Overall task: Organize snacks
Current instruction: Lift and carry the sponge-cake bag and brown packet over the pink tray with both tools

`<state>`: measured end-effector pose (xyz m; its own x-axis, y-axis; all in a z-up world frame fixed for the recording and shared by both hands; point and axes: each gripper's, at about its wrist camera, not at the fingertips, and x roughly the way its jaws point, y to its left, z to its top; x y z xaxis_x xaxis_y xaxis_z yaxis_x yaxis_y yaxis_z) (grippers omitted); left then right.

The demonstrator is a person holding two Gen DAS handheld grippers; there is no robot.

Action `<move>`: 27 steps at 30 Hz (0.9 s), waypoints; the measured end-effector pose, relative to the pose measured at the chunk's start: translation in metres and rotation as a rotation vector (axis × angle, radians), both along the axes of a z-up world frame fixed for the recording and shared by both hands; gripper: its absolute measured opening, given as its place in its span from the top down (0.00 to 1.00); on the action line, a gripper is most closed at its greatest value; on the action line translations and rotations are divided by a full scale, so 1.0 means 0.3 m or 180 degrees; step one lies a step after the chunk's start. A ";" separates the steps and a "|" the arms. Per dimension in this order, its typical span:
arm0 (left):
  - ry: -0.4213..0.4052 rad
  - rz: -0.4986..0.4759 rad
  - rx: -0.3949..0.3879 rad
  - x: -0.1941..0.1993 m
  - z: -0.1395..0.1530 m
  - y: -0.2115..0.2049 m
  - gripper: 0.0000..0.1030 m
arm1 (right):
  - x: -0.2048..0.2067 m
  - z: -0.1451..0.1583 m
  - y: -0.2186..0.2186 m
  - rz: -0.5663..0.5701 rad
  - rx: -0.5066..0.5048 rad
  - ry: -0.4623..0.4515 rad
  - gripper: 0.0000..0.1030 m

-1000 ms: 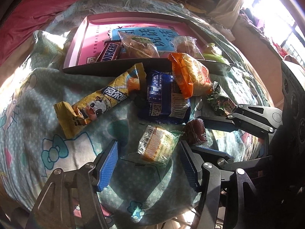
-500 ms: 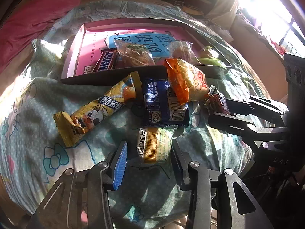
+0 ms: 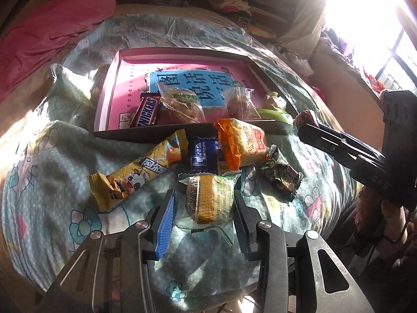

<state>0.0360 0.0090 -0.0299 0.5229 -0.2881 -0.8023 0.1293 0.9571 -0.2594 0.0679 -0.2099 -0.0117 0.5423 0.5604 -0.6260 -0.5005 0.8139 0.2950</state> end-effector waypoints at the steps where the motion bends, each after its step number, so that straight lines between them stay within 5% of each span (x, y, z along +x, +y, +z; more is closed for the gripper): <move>1: -0.0021 0.0013 -0.0001 0.000 0.008 0.005 0.58 | 0.005 0.004 -0.006 -0.0030 -0.0007 -0.0013 0.63; 27: -0.0464 0.0480 0.0067 0.219 0.138 0.102 0.58 | 0.180 0.021 -0.078 -0.0548 -0.0021 -0.0152 0.63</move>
